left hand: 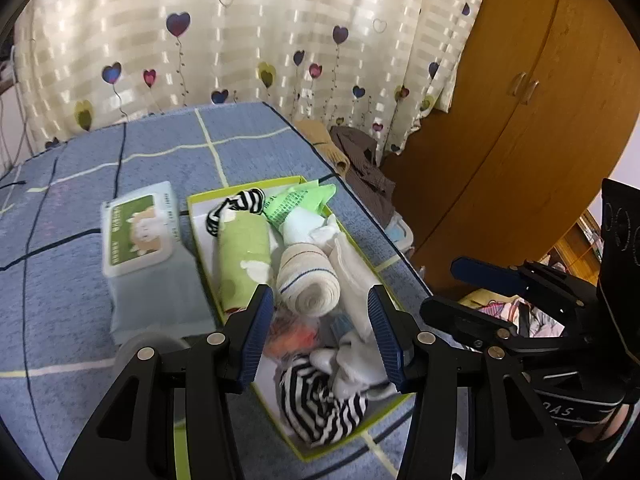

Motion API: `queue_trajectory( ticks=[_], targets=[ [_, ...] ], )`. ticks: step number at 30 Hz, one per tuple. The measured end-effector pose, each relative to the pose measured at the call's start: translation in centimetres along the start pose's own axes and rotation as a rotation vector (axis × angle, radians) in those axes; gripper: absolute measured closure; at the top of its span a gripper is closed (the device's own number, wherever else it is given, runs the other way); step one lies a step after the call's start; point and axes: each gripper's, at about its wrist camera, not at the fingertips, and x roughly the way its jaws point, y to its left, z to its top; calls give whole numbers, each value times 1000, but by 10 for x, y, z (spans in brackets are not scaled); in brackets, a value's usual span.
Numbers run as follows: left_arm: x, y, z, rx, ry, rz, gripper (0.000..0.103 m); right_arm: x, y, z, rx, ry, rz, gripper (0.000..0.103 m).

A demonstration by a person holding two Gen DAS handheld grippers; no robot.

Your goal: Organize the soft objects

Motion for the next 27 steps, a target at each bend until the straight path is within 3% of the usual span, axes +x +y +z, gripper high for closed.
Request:
queue_trajectory(
  ticks=[8, 18, 27],
  targets=[
    [-32, 2, -21, -8, -28, 21, 52, -18, 30, -14, -28, -8, -13, 49],
    [-64, 7, -56, -12, -55, 120, 53, -38, 67, -33, -67, -25, -34, 45],
    [-78, 15, -76, -44, -55, 122, 53, -41, 82, -46, -70, -7, -55, 44]
  ],
)
